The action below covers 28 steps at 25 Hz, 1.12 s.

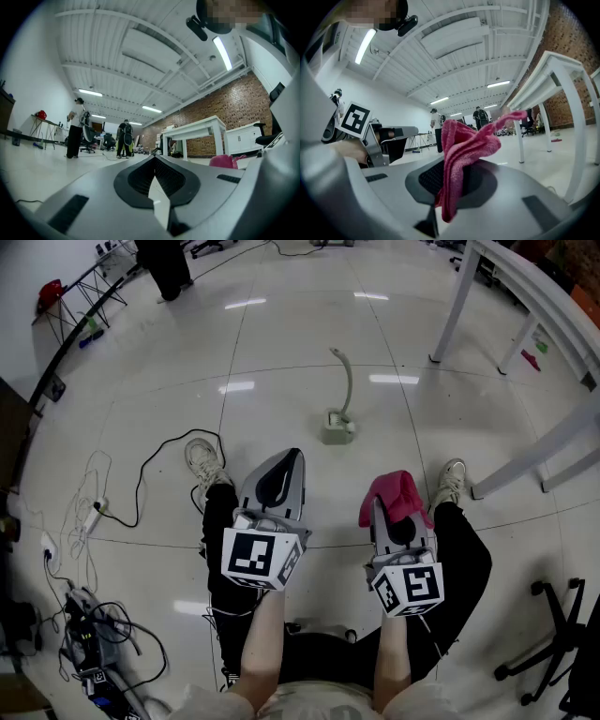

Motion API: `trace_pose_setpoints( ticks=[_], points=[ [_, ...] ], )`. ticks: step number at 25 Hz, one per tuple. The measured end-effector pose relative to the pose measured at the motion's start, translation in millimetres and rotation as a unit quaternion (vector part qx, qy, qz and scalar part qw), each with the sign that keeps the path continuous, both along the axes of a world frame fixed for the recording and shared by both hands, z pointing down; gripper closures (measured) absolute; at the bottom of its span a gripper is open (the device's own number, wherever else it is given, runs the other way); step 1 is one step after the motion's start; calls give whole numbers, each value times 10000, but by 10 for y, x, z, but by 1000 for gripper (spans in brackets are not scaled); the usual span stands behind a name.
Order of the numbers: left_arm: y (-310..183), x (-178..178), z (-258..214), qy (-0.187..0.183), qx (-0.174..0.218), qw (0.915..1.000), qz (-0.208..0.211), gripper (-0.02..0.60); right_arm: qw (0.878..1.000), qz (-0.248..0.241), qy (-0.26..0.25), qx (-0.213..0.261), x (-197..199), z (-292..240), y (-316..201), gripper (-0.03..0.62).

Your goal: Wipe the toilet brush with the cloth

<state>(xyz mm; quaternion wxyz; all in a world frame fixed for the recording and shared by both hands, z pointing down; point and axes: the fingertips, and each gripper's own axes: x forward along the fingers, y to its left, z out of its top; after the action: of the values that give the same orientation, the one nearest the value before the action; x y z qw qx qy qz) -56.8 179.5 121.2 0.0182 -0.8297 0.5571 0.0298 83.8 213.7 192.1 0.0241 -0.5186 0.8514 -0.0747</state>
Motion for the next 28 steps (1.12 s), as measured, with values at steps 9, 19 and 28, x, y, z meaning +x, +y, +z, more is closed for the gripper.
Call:
trace_pose_setpoints(
  ticks=[9, 19, 28],
  points=[
    [-1315, -525, 206, 153, -194, 9997, -89, 577, 9998, -132, 67, 98, -445, -53, -1301, 562],
    [-2358, -511, 399, 205, -384, 9985, 331, 577, 9981, 103, 513, 315, -591, -186, -2367, 562],
    [-3075, -510, 762, 349, -730, 9965, 192, 577, 9980, 262, 424, 395, -336, -93, -3148, 562]
  ],
)
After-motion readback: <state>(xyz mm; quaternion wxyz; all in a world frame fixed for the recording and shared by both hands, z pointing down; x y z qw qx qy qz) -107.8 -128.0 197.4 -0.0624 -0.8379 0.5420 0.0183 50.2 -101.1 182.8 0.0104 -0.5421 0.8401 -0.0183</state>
